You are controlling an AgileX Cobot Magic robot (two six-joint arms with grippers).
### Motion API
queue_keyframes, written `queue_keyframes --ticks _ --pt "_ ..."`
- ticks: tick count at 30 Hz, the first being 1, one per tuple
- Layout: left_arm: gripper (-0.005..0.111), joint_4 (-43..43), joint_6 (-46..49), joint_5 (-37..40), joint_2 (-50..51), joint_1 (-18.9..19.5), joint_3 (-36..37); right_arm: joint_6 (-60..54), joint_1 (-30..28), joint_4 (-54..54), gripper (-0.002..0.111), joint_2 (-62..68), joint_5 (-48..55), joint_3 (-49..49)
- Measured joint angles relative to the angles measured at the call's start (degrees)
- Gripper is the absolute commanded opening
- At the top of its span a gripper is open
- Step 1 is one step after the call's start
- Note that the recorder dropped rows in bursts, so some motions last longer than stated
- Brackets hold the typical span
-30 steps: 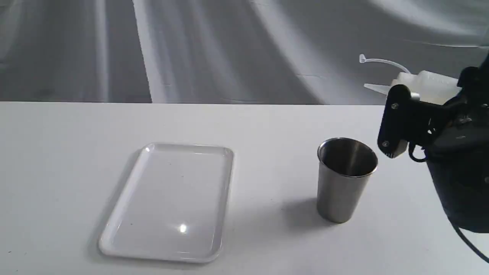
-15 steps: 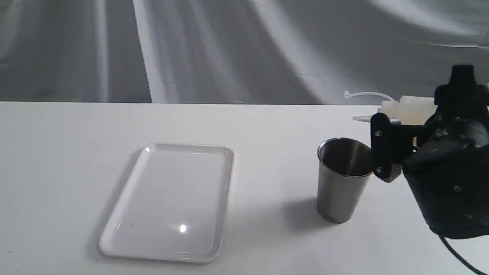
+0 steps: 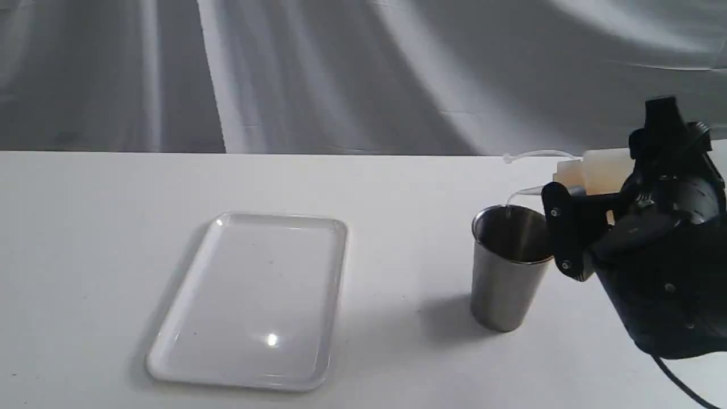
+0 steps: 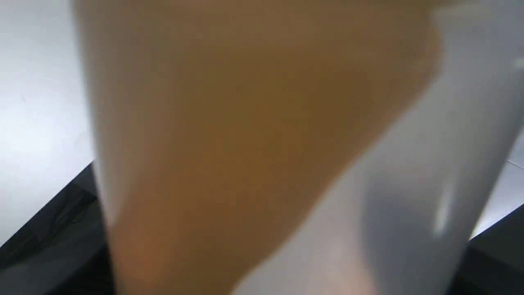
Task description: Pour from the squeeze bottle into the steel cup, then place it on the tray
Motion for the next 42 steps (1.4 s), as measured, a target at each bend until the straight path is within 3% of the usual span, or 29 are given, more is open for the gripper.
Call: queue_keyframes --ticks 42 --pt "0.008 0.0 0.0 0.0 0.0 0.0 0.0 -9.1 0.0 0.0 0.000 0.0 1.8 0.0"
